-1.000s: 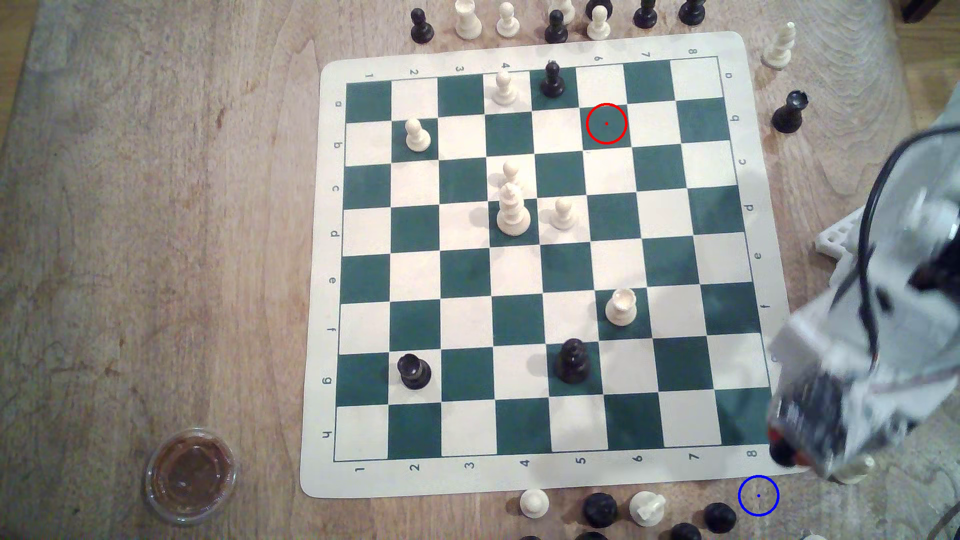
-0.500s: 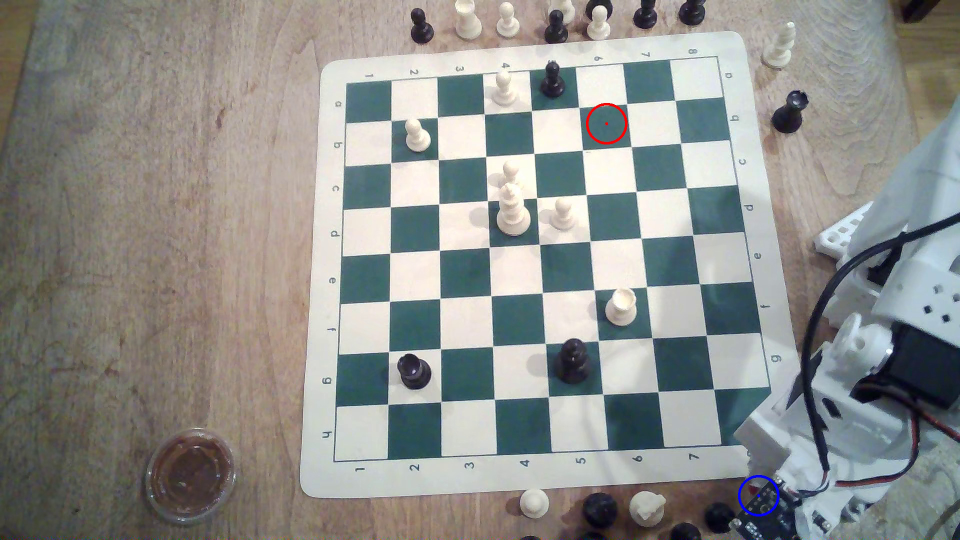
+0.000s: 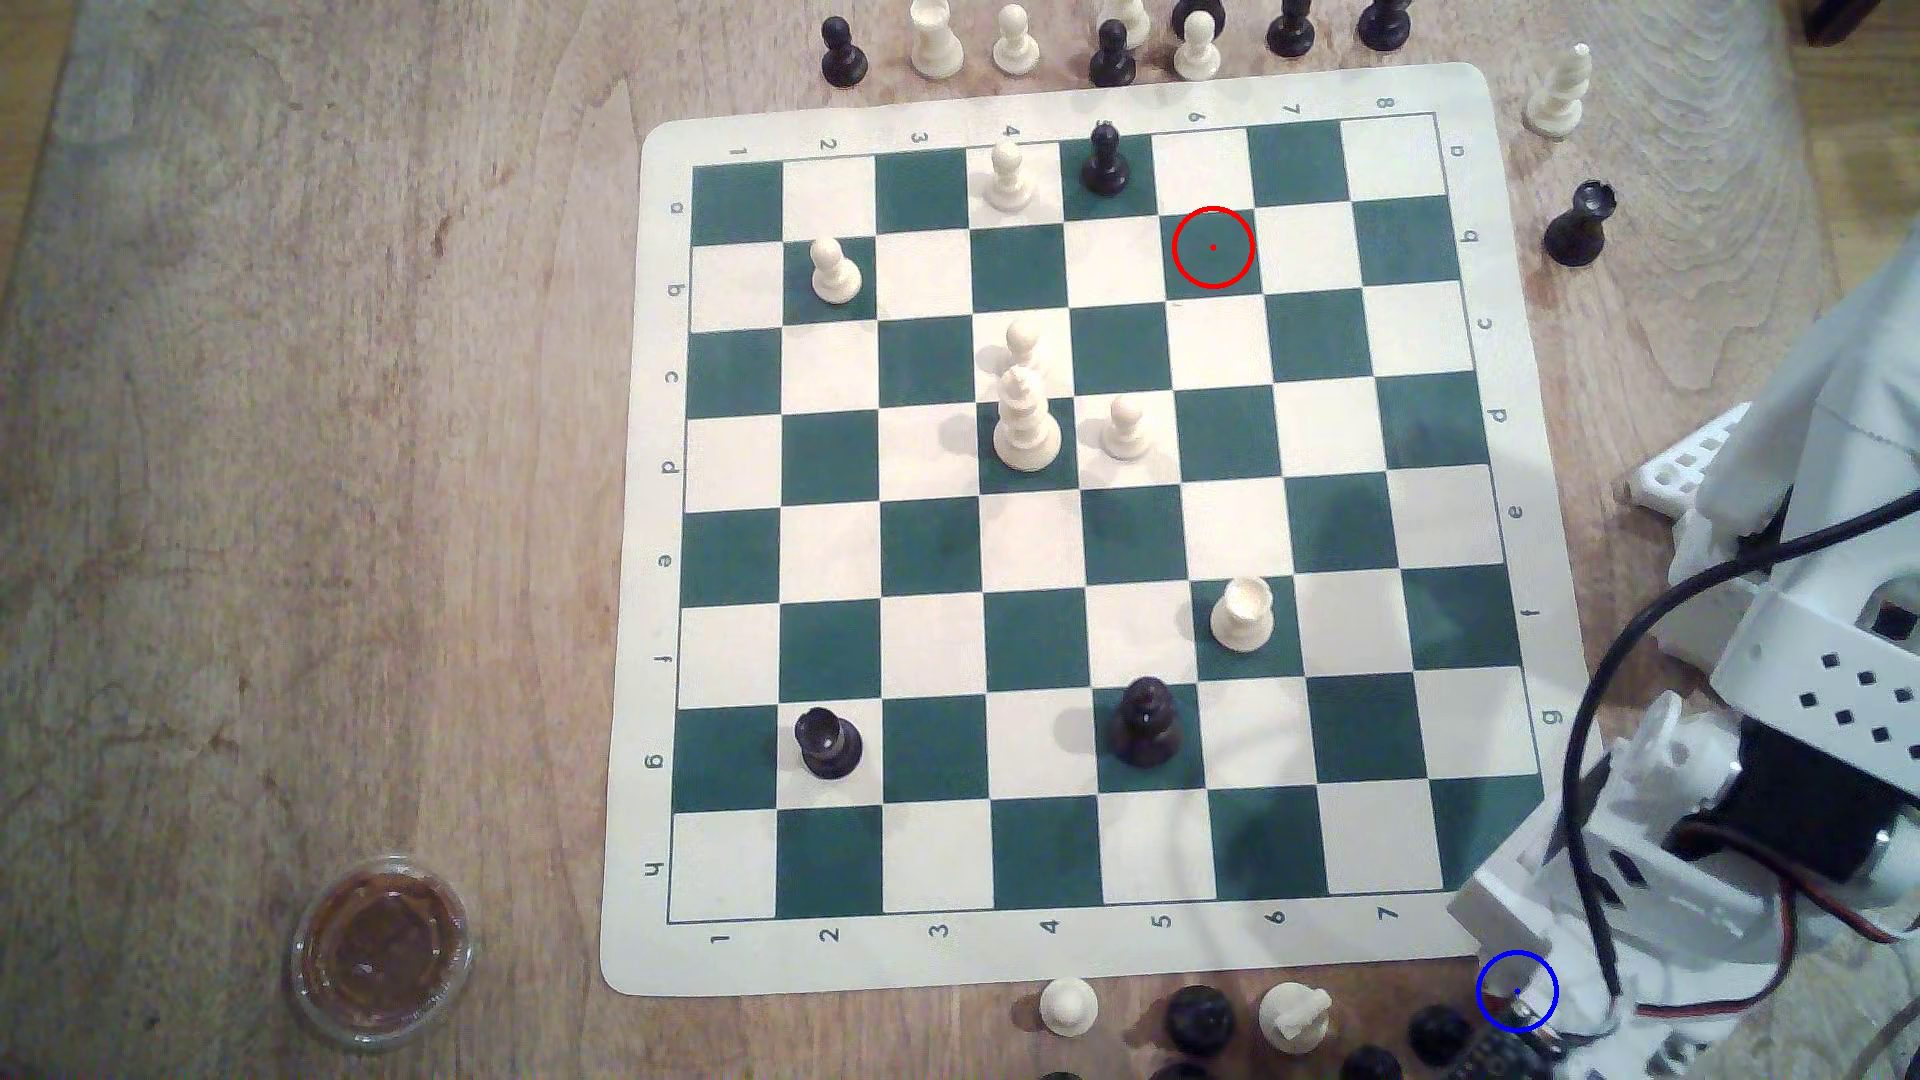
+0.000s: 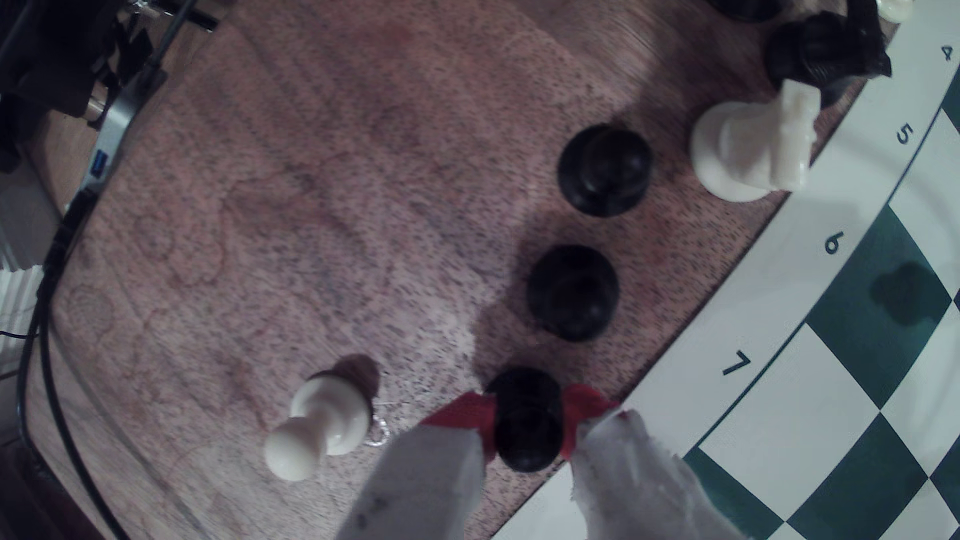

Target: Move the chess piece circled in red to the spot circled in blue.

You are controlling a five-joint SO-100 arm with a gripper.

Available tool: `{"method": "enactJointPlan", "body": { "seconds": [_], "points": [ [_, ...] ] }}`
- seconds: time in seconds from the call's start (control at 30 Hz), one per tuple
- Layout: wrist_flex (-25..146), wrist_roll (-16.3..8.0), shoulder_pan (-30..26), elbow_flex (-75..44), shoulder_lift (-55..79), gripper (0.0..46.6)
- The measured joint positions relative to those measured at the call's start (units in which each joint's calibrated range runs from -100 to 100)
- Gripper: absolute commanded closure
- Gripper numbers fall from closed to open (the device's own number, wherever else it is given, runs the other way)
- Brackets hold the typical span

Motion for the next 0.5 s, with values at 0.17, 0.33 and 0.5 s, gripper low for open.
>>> {"method": "enactJointPlan", "body": {
  "seconds": [0.17,0.33,0.5],
  "points": [
    [-0.64,0.10,0.22,0.00,0.25,43.0],
    [-0.80,0.29,0.88,0.00,0.75,34.4],
    [-0.72,0.29,0.74,0.00,0.75,31.3]
  ]
}}
